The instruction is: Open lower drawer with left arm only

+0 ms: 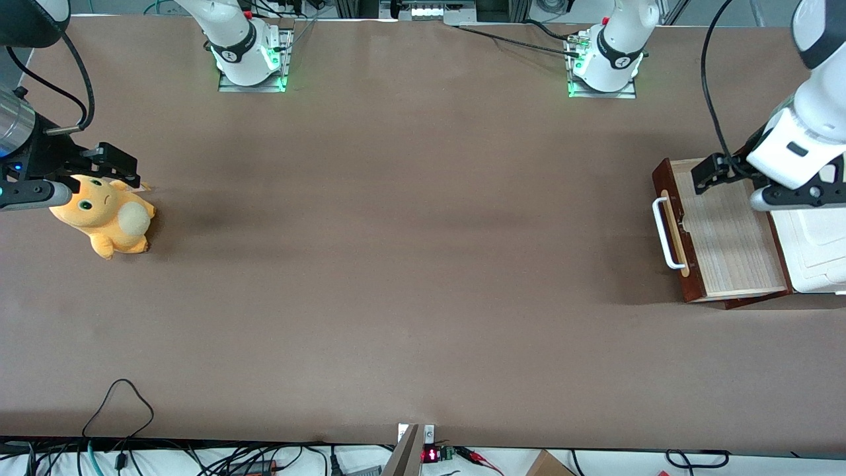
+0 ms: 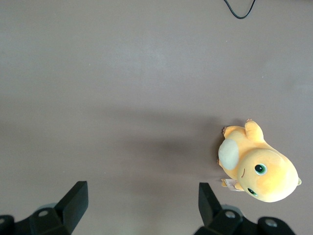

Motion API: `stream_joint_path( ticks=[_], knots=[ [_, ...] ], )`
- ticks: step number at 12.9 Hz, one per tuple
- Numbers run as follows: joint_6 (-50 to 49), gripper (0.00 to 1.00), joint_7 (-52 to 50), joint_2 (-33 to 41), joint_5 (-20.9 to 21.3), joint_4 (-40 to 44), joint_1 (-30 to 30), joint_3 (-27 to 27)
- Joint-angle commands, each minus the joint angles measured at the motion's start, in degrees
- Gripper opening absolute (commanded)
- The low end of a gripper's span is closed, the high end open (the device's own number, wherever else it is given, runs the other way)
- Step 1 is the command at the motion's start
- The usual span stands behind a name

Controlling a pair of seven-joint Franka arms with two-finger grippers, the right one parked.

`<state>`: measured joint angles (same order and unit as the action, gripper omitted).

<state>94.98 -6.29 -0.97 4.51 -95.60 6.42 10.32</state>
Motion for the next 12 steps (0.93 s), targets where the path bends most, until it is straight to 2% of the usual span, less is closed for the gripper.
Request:
stream_joint_path(
  ticks=[1, 3, 8, 12],
  knots=[
    [-1.0, 1.00, 2.3, 2.1, -2.1, -1.6, -2.9, -3.6],
    [-1.5, 1.00, 4.4, 2.2, -2.3, -1.5, -6.0, -7.3],
    [-2.2, 1.00, 4.4, 2.1, -4.5, -1.0, -6.2, -7.6],
    [-2.3, 1.00, 4.4, 1.9, -4.5, -0.5, -6.2, -7.6]
  ],
)
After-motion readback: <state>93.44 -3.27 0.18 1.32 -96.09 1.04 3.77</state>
